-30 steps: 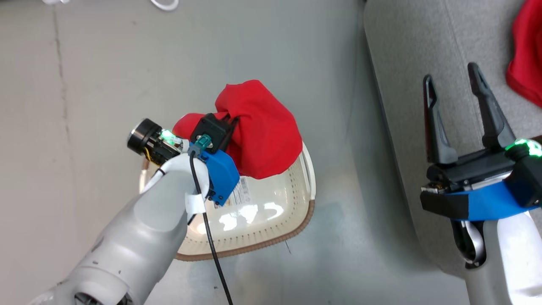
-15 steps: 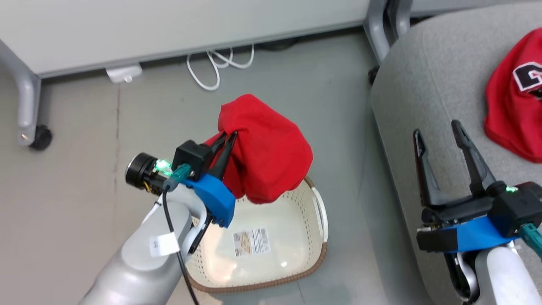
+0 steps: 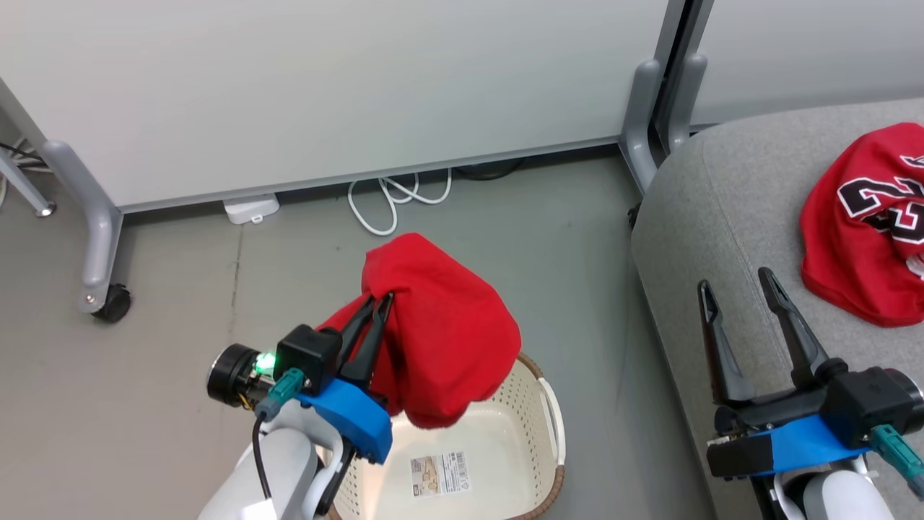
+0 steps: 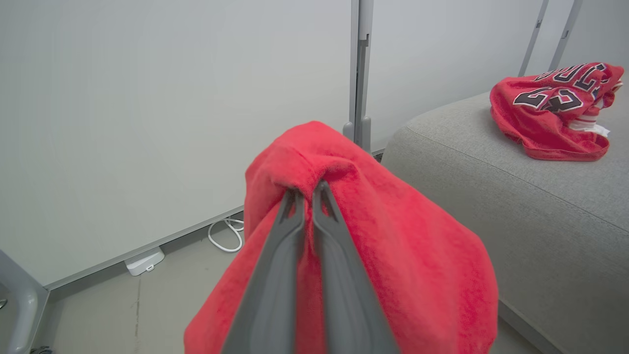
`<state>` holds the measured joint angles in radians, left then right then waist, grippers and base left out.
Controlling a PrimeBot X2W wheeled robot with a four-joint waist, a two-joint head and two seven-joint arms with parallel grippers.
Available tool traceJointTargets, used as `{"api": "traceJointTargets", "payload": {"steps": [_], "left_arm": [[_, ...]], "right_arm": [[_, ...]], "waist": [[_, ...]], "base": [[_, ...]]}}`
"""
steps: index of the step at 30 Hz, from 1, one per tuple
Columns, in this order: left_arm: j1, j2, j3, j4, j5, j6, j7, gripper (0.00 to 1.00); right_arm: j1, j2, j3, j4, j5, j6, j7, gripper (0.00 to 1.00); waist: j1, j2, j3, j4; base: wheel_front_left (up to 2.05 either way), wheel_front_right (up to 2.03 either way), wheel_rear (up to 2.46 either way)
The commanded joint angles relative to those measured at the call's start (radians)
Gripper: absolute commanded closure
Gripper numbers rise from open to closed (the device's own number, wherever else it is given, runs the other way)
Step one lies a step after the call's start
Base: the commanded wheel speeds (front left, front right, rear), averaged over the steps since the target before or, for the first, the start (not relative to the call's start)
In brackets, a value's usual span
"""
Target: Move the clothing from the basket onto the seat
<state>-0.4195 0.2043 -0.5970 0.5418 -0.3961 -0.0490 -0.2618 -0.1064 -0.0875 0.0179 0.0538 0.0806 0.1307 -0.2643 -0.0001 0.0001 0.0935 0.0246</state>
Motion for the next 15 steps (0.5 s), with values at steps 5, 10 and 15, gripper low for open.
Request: {"api": "traceJointTargets", "payload": {"steps": [5, 10, 15], "left_arm": [[0.049, 0.0, 0.025, -0.051, 0.026, 0.005, -0.005, 1.0], [0.064, -0.001, 0.032, -0.079, 0.046, 0.001, -0.005, 1.0], [0.049, -0.005, 0.036, -0.093, 0.063, -0.002, -0.005, 1.0]], "right_arm": [[0.033, 0.009, -0.006, 0.004, 0.001, 0.0, 0.0, 0.0], [0.034, 0.012, -0.003, 0.003, 0.001, 0.0, 0.0, 0.0], [0.011, 0.005, 0.026, -0.001, 0.005, 0.0, 0.0, 0.0]], "waist": [[0.0001, -0.0001, -0.025, 0.01], [0.0001, -0.0001, -0.03, 0.02], [0.0001, -0.0001, -0.026, 0.027]], "base": [[0.0, 0.0, 0.0], [0.0, 0.0, 0.0], [0.0, 0.0, 0.0]]}}
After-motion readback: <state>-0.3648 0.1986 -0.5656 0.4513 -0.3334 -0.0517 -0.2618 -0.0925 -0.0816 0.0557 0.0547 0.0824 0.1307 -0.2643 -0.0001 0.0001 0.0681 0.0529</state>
